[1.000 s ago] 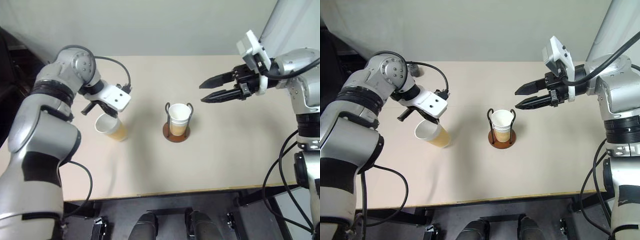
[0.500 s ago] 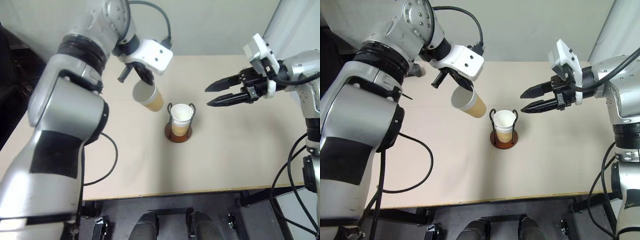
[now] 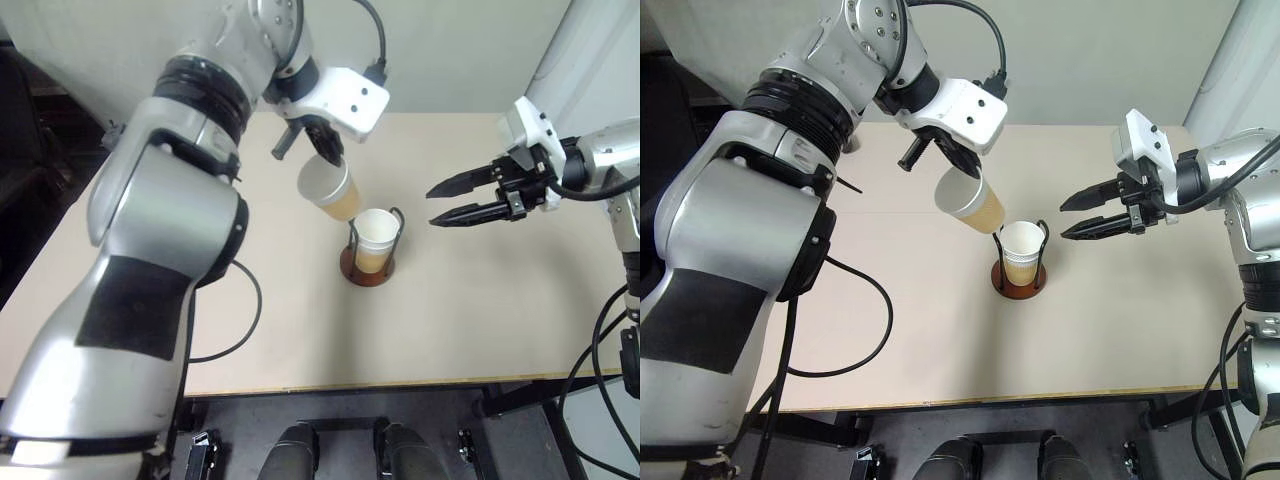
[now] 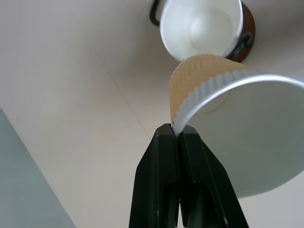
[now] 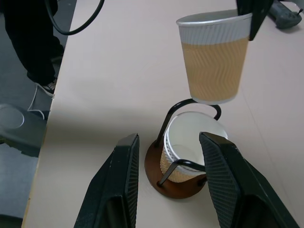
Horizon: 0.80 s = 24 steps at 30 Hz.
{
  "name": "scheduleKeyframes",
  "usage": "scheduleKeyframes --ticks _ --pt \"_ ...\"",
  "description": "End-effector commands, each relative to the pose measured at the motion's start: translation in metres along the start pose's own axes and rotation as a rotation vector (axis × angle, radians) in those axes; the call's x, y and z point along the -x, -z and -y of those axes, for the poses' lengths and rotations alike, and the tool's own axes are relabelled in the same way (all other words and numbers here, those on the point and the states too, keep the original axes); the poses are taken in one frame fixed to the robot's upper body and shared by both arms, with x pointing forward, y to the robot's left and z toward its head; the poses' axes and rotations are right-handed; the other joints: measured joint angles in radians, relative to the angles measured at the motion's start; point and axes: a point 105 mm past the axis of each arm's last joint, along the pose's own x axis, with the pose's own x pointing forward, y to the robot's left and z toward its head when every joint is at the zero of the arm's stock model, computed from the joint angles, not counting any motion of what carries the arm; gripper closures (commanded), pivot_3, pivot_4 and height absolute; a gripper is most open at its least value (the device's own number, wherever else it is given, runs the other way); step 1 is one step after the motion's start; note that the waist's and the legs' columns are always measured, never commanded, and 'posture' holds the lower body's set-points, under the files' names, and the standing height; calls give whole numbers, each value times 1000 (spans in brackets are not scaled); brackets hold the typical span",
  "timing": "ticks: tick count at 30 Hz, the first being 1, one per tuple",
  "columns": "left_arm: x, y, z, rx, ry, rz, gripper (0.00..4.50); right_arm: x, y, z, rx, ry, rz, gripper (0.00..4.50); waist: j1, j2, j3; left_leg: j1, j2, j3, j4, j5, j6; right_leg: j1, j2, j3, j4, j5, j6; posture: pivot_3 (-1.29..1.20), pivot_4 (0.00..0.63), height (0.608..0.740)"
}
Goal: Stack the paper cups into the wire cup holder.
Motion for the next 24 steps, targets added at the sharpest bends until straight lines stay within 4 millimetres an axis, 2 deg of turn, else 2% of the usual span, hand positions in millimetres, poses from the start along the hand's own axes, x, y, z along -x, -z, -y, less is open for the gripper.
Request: scheduleKeyframes --ticks 1,6,24 --pt "20 -13 -14 -25 -70 9 4476 8 -10 -2 50 17 -3 2503 0 0 0 0 0 0 0 0 1 0 0 0 0 0 0 0 150 740" --pt "27 -15 -16 -22 -81 3 4476 11 -9 -3 42 25 -10 2503 0 0 0 1 0 0 0 -1 1 1 0 0 0 -1 2 0 150 740" --pt "7 -30 -21 -6 -87 64 4476 8 -5 -12 24 21 -15 2503 4 0 0 1 -2 0 1 -2 4 3 -2 1 -1 -3 5 0 150 740"
